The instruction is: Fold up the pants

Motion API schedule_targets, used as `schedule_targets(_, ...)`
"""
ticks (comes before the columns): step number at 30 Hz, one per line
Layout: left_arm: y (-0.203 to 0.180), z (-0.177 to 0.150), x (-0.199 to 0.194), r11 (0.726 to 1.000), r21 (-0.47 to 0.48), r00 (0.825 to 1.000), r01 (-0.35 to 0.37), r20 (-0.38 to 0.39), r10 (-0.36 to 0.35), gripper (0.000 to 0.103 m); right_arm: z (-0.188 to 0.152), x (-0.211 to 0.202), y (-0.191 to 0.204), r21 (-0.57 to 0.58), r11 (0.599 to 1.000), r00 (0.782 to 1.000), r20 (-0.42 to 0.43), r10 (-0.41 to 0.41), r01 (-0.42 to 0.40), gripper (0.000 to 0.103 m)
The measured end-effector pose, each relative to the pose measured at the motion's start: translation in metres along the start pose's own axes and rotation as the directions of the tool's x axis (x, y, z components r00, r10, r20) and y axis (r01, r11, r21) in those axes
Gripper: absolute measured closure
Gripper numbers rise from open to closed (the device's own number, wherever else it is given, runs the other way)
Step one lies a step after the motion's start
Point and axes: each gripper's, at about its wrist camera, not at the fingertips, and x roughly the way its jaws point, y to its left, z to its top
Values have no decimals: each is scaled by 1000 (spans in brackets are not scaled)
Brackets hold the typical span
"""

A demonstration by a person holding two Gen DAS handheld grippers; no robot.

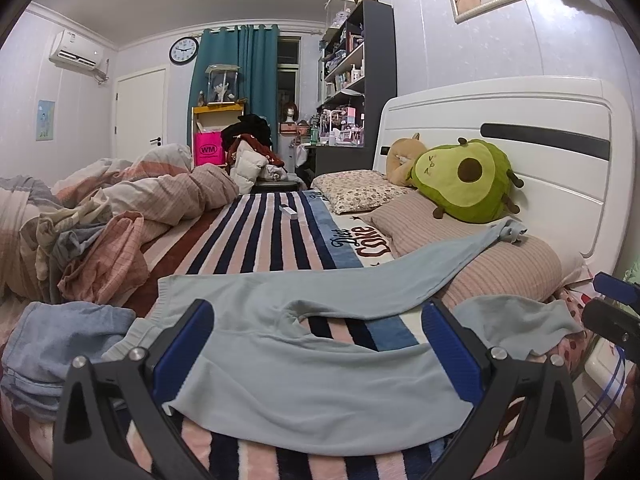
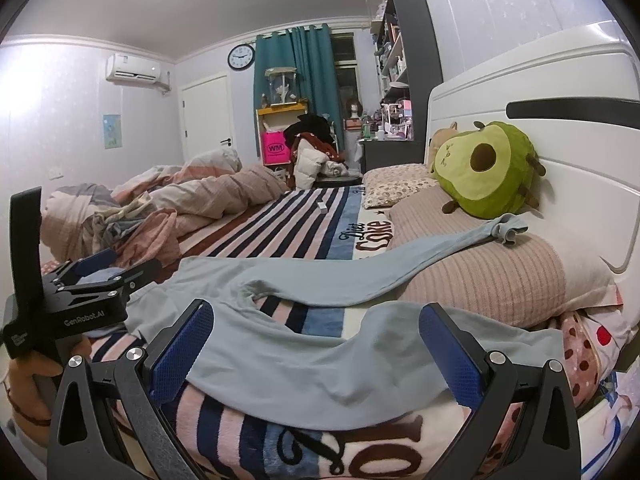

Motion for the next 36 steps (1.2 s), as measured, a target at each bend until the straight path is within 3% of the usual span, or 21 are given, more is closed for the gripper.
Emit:
schedule_targets(20, 0, -2, 2, 1000, -1, 1000, -1, -9, 1, 1, 1, -1, 4, 5, 1000, 1000, 4, 0, 0, 1)
schedule_targets(23, 0, -3, 5, 1000, 0, 1000, -10, -15, 10, 1, 4, -3, 6, 8, 1000, 1000, 23, -15, 15, 1)
schedule_targets(27, 3, -5, 13, 1000, 16, 999, -25, -27, 25, 1, 11, -9, 2, 20, 999, 997, 68, 27, -28, 1)
schedule_targets(30, 12, -12, 17, 999, 30, 999, -37, -7, 37, 1, 13, -9, -10, -27, 999, 998, 59, -33, 35, 1)
schedule_targets(33, 30, -23, 33, 998, 7, 997, -54, -60, 55, 1, 6, -7, -47, 46, 999, 999, 27, -23, 21, 1)
schedule_targets(36, 48, -38, 57, 998, -43, 984, -50, -173, 42, 1, -13, 3, -90, 101, 989, 994, -48, -100, 104, 1)
